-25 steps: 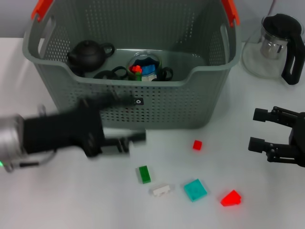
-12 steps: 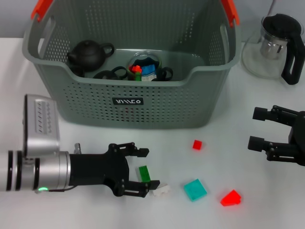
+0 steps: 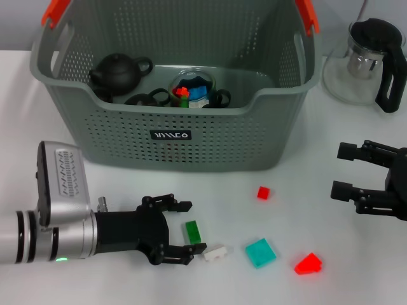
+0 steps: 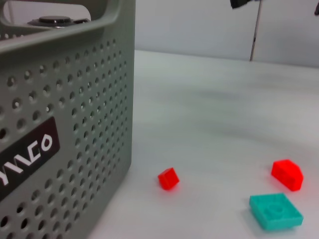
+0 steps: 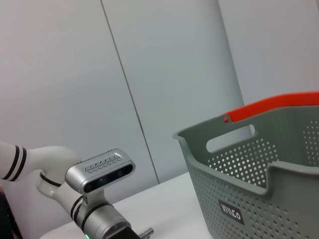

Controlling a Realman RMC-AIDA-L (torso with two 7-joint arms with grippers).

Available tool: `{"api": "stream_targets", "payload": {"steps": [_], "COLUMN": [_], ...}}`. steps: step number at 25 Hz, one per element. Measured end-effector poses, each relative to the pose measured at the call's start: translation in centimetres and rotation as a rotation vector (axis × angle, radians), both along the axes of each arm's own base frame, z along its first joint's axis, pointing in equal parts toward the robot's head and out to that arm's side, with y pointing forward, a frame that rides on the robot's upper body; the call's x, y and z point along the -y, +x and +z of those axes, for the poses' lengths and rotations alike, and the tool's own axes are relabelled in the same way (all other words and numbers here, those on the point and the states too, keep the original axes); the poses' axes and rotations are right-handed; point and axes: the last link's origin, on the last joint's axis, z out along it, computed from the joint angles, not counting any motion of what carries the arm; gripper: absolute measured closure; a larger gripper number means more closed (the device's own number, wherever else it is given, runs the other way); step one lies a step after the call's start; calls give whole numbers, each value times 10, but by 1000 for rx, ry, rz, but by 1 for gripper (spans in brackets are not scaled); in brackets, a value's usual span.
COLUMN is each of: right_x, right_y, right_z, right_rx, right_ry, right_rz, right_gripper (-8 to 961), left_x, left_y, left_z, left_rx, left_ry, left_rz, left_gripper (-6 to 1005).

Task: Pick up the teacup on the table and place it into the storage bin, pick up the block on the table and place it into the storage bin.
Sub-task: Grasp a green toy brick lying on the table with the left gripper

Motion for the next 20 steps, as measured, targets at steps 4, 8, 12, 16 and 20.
{"api": "stream_targets", "payload": {"steps": [4,8,12,16,20], "right_x": [1,1,1,1,1], "right_y": [0,1,1,0,0], "right_z": [0,0,0,0,0], "right_rx": [-1,-2,-2,0,-1], "right_ry": [-1,-2,-2,-2,-3], "right_rz": [-1,-2,-1,0,1], "right_gripper": [39,39,39,39,39], "left_x": [2,3,2,4,4], "left_y": [-4,-6,-8,-8,-7], "left_z": [-2,-4,-5,-7,-7], "left_rx": [-22,-29,-40,-42,-44], "left_ry": [28,48,54,51,54], "left_rz": [-39,-50,-48,-58,-72], "left_gripper": [170,187,213,260,345]}}
